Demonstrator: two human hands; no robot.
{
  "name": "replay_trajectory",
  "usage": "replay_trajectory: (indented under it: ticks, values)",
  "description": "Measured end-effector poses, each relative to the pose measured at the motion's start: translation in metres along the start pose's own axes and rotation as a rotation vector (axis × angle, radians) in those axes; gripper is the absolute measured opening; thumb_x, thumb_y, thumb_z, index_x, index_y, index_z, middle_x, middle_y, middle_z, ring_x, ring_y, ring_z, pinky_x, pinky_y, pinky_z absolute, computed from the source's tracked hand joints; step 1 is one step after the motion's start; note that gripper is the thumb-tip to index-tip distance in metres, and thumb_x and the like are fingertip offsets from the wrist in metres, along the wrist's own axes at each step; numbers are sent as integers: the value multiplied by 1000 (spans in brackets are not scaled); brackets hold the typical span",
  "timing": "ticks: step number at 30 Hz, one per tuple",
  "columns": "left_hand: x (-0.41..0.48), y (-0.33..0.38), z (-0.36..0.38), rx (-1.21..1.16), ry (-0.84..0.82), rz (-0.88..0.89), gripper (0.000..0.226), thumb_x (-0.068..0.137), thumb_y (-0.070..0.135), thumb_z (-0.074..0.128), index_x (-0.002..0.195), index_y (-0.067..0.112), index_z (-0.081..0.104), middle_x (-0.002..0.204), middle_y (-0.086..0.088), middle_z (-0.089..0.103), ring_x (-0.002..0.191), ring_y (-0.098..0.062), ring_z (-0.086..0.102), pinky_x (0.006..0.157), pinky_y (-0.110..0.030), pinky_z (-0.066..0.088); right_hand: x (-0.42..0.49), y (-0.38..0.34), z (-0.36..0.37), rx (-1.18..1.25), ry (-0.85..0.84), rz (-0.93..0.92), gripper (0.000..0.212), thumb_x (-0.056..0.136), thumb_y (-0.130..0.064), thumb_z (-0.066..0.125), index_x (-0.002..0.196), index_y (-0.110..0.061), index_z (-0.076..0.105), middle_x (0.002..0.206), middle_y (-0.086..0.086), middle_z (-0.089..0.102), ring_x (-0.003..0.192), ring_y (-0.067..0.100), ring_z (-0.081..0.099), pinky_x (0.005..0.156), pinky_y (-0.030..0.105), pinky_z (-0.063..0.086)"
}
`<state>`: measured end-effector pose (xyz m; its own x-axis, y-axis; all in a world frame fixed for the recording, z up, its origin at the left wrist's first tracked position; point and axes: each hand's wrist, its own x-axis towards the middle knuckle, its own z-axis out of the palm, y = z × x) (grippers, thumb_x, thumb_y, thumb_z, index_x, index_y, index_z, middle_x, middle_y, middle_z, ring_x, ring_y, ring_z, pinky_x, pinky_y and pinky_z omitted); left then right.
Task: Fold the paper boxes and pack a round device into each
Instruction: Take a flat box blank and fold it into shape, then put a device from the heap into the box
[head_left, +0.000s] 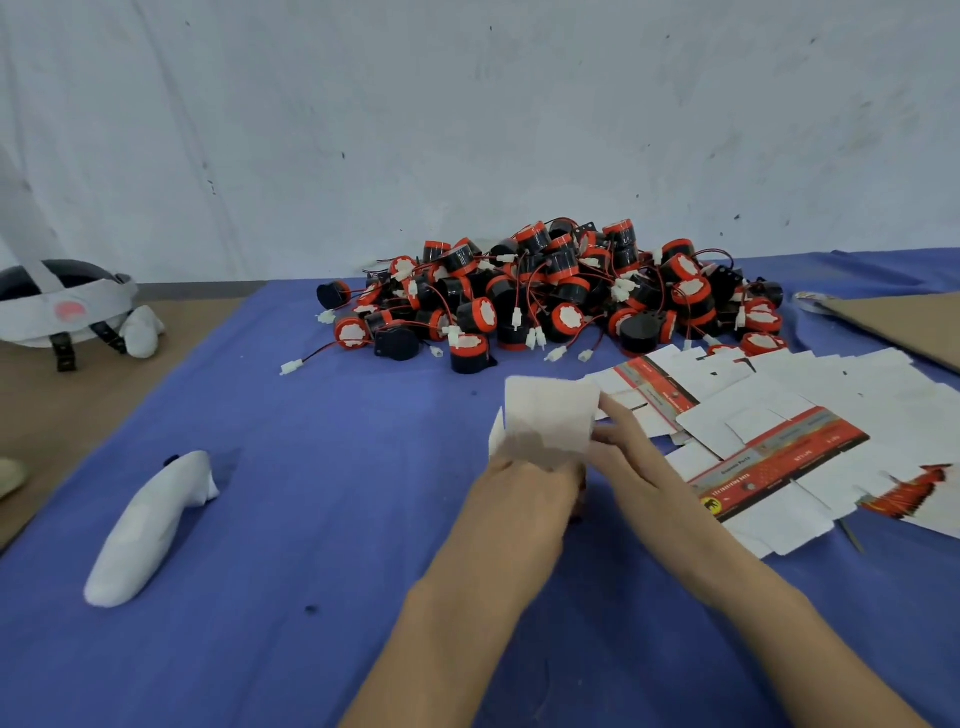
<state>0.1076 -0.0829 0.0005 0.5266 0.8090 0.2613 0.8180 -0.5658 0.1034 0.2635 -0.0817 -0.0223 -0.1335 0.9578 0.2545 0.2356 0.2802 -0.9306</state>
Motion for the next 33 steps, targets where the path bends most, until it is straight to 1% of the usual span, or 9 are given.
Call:
replay_trajectory:
  ticks: [7,10,13,16,20,22,26,30,33]
  values:
    - [-10,-8,-1,-241,433,257,22,101,19,50,116,17,67,116,8,66,114,-9,55,96,-24,47,12,6,-3,-58,97,27,32,102,-43,45,134,-43,48,105,-19,68,100,3,66,76,19,53]
    - [-3,-16,-12,-439,711,42,19,100,27,46,109,27,63,109,20,61,105,-3,56,88,-13,42,16,11,-14,-92,161,25,31,102,-44,47,133,-49,46,114,-23,65,108,-5,61,81,21,55]
    - [18,-43,-12,-715,613,-361,24,101,28,46,119,37,59,117,14,58,104,-13,58,79,-20,43,21,15,-17,-65,116,72,36,105,-34,47,127,-63,42,111,-41,58,108,-15,56,76,12,53]
    - [49,-73,-2,-659,449,-486,36,104,24,42,136,36,51,140,2,46,106,-16,51,72,-10,39,27,14,-18,-60,45,129,46,104,-38,49,106,-80,29,96,-60,48,94,-31,51,63,-3,42]
    - [97,-102,9,-584,312,-484,40,106,21,38,145,28,46,142,-11,49,101,-28,58,82,-32,48,34,21,-18,-128,48,92,49,102,-47,48,146,-49,28,135,-28,52,122,0,55,87,15,52]
    - [113,-115,15,-526,262,-501,41,107,21,36,147,24,45,145,-15,46,89,-18,58,78,-28,41,37,22,-20,-221,34,74,58,101,-49,47,153,-39,22,149,-18,44,131,7,49,103,33,50]
    - [137,-133,22,-471,159,-537,44,108,27,35,151,19,40,156,-15,37,135,-33,44,102,-39,41,41,25,-22,-230,61,47,70,97,-63,41,157,-39,13,157,-18,29,136,-1,34,108,28,38]
    - [157,-135,19,-434,198,-515,30,108,23,34,104,6,59,92,-10,59,70,-21,48,75,-38,38,41,22,-23,-248,146,-17,82,86,-82,25,155,-48,-3,155,-31,11,131,-13,17,101,20,22]
    - [164,-134,12,-446,263,-525,19,106,19,38,92,13,49,74,1,50,69,-18,42,67,-33,38,40,20,-25,-254,230,-67,79,84,-87,17,153,-52,1,158,-30,8,144,-2,20,103,24,28]
